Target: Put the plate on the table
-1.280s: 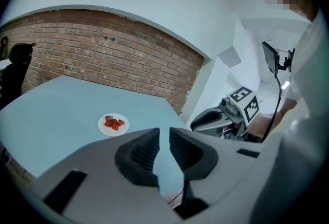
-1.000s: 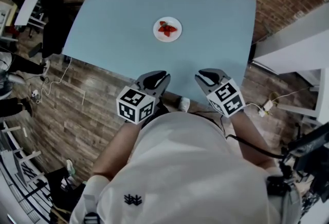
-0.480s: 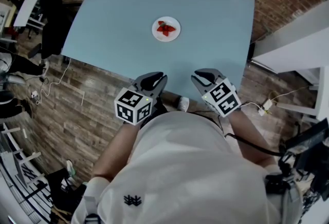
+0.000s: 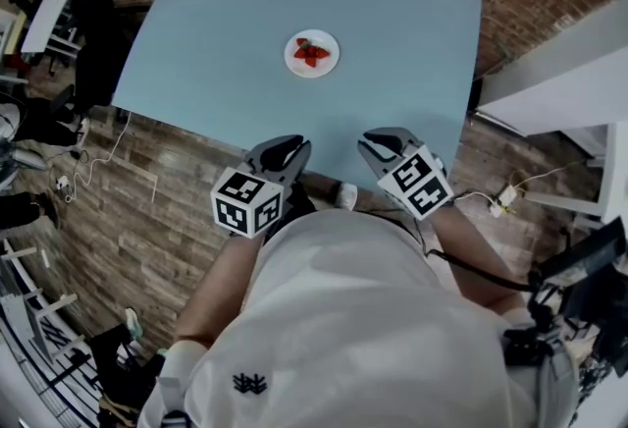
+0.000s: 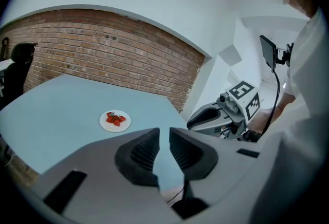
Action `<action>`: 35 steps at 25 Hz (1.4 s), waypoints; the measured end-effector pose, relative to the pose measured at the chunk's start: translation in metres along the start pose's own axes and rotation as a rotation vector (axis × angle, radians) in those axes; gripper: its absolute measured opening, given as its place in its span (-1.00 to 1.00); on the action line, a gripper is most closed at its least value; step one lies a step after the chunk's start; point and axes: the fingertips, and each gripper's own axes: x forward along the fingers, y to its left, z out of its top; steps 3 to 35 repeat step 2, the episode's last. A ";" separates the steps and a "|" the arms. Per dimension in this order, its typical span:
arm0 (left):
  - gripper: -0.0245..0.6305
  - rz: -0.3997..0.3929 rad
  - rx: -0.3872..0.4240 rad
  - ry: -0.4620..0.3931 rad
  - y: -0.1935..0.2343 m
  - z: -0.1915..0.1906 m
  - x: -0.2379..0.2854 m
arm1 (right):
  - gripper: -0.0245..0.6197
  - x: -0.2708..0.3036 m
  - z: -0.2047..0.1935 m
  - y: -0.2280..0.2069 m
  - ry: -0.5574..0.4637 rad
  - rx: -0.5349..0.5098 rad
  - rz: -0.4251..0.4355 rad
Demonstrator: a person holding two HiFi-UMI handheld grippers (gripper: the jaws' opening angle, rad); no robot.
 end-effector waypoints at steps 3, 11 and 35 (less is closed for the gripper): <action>-0.74 0.022 -0.001 -0.001 0.011 0.000 -0.007 | -0.73 0.010 0.008 0.004 -0.010 -0.007 0.014; -0.74 0.022 -0.001 -0.001 0.011 0.000 -0.007 | -0.73 0.010 0.008 0.004 -0.010 -0.007 0.014; -0.74 0.022 -0.001 -0.001 0.011 0.000 -0.007 | -0.73 0.010 0.008 0.004 -0.010 -0.007 0.014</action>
